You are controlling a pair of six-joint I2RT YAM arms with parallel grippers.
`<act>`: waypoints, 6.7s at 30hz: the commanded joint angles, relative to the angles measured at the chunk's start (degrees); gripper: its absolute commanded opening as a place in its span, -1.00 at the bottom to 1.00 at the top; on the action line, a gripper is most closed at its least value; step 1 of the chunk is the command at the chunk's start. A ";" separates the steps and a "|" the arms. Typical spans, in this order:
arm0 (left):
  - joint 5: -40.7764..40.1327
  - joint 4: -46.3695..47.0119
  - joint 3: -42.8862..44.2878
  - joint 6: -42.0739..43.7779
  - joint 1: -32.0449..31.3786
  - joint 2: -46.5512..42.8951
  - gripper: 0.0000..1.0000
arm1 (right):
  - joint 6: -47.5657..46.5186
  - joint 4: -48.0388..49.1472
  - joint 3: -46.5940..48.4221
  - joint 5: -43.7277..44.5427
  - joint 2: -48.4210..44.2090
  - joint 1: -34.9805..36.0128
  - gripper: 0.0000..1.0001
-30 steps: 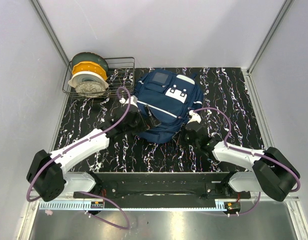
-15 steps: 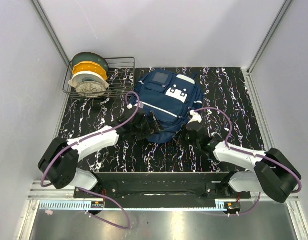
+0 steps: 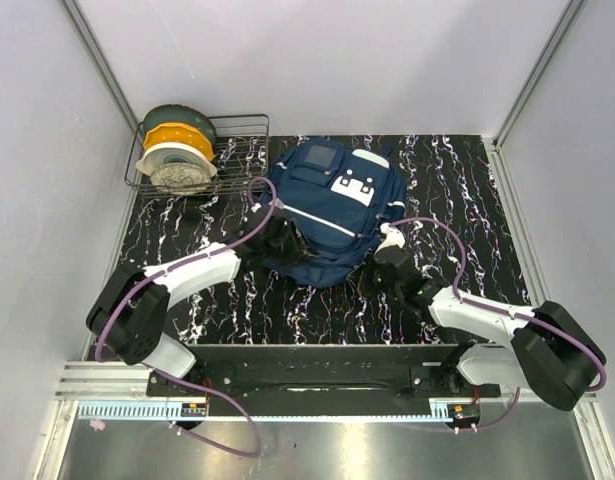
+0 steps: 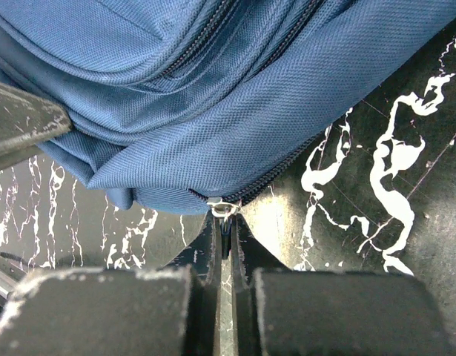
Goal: Pack the student bag
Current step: Zip the student bag at the center of the board.
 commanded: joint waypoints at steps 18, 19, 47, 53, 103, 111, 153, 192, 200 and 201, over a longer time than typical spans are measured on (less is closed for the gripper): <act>-5.24 -0.68 -0.87 12.19 8.88 -11.63 -1.00 | -2.53 -4.27 -1.06 8.83 -4.13 -1.33 -1.00; -3.76 -1.04 -0.95 12.72 9.67 -12.16 -1.00 | -2.44 -4.53 -0.97 9.01 -3.08 -1.76 -1.00; 6.62 -4.03 -1.66 18.09 18.47 -18.23 -1.00 | 5.21 -4.54 7.91 -6.36 15.47 -25.14 -1.00; 7.85 -3.33 -2.10 18.00 18.73 -17.27 -1.00 | 4.68 -2.95 9.14 -9.97 18.02 -27.25 -1.00; 19.37 -11.76 5.28 34.87 18.12 -6.46 -1.00 | 20.24 6.90 7.04 -17.98 15.78 -31.74 -1.00; 17.35 -11.59 11.34 35.14 14.52 -0.22 -1.00 | 12.60 0.83 -0.96 -17.26 4.58 -31.83 -1.00; -24.39 -8.33 3.36 15.73 -16.15 -20.61 0.98 | 4.42 -18.60 17.76 -35.55 -4.13 -31.74 0.29; -19.04 -6.75 7.57 17.12 -16.60 -8.04 0.93 | 11.36 -0.85 23.29 -41.53 21.98 -26.03 -0.70; -18.95 -4.91 4.85 12.03 -16.69 -5.41 0.86 | 15.57 2.06 22.33 -38.11 20.14 -22.34 -1.00; -19.30 -4.82 4.76 10.98 -16.95 -4.97 0.79 | 15.93 2.06 22.24 -37.66 19.87 -21.98 -1.00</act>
